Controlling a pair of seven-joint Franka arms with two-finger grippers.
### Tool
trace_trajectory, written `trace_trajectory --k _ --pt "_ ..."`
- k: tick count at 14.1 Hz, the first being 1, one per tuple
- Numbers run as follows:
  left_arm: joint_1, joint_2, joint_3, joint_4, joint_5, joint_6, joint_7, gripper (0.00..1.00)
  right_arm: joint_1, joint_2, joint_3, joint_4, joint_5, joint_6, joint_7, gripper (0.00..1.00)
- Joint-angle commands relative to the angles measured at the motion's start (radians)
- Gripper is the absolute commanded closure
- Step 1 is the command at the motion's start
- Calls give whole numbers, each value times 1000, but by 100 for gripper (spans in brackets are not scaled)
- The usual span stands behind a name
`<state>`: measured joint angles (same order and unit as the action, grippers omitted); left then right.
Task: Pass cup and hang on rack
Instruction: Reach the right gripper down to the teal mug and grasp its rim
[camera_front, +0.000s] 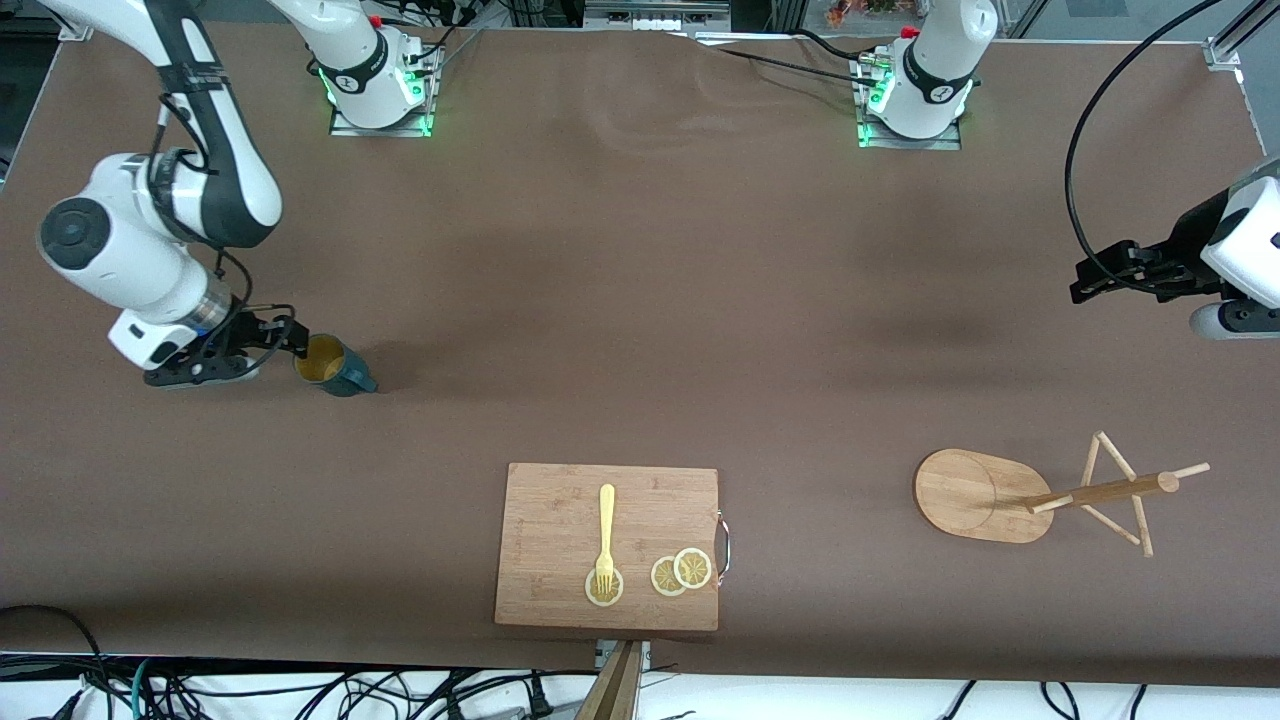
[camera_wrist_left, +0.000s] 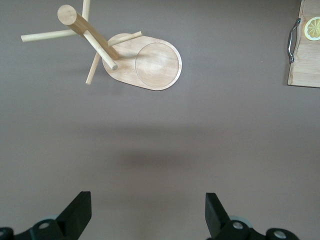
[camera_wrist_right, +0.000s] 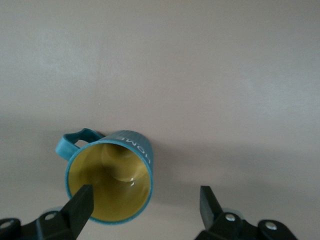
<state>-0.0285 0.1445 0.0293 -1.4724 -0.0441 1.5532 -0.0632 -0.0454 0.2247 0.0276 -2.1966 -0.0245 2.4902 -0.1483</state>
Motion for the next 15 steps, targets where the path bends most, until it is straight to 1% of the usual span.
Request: trace_trajectory --k 1,4,5,6,8,9,12,14,15 --pt "4 4 1 12 -16 4 6 0 1 5 5 -54 -3 84 19 18" --pt "2 6 1 12 -16 4 6 0 1 53 5 -52 -3 134 19 61" --pt "2 6 1 12 -16 4 6 0 -1 62 5 -52 -3 145 18 73" --pt "2 6 1 12 -16 4 6 0 -1 62 5 -52 -3 147 18 84" --pt "4 9 1 12 -16 4 6 0 1 64 5 -51 -3 144 19 97" --pt "2 9 1 12 -16 4 5 0 1 64 5 -49 -3 141 18 100" --pt "7 9 4 14 -14 4 5 0 1 62 5 -23 -5 134 4 100" --pt "4 12 6 36 -13 4 5 0 1 61 11 18 -14 90 -4 100" --pt "4 15 4 38 -14 4 5 0 12 61 12 53 -15 46 -5 100"
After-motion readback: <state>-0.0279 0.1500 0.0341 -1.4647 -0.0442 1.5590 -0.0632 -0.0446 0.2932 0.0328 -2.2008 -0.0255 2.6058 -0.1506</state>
